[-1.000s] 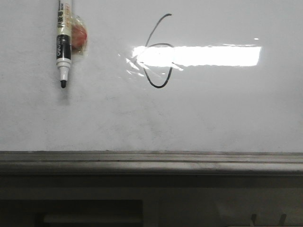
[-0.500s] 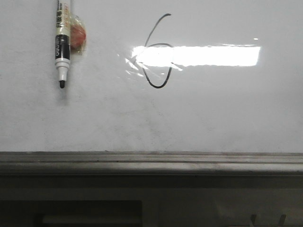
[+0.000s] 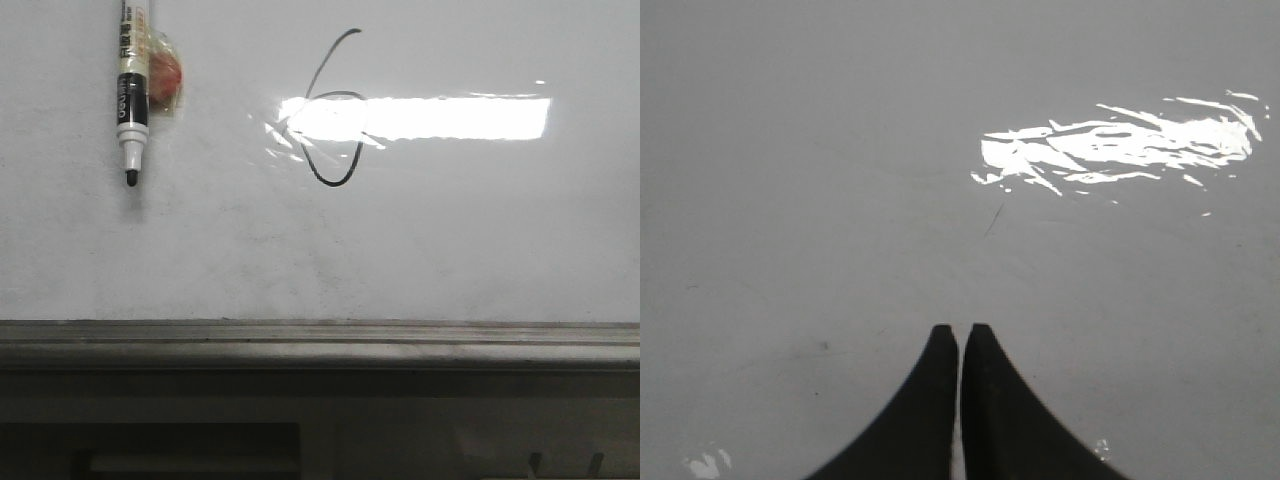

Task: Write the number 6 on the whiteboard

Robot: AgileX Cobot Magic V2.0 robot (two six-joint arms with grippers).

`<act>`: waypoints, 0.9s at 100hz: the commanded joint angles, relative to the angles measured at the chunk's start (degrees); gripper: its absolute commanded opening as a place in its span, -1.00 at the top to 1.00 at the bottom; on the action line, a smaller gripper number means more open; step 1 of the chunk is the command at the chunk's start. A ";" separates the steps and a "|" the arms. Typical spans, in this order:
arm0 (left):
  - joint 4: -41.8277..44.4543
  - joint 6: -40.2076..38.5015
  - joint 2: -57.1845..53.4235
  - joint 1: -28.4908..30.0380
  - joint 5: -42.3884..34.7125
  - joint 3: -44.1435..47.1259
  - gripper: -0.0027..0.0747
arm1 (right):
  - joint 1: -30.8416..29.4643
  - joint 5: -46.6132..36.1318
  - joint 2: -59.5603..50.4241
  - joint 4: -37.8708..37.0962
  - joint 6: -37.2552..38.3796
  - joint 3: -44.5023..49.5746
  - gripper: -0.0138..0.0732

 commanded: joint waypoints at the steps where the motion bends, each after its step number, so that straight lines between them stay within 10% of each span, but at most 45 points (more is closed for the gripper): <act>1: -0.19 -0.59 -1.80 -0.24 -3.98 2.89 0.98 | -0.31 -3.15 -0.55 1.74 -0.44 -1.30 0.80; 50: -0.19 -0.59 -1.80 -0.24 -3.98 2.89 0.98 | -0.31 -4.44 -0.55 0.09 -0.44 -1.30 0.80; 60: -0.19 -0.59 -1.80 -0.24 -3.98 2.89 0.98 | -0.31 -8.62 -0.55 -13.76 5.66 -1.22 0.80; 76: -0.19 -0.59 -1.80 -0.24 -3.98 2.89 0.98 | -0.96 -17.24 -0.55 -50.74 36.28 0.50 0.80; 90: -0.19 -0.59 -1.80 -0.24 -3.98 2.89 0.98 | -1.35 -27.05 -0.55 -59.65 42.30 5.59 0.80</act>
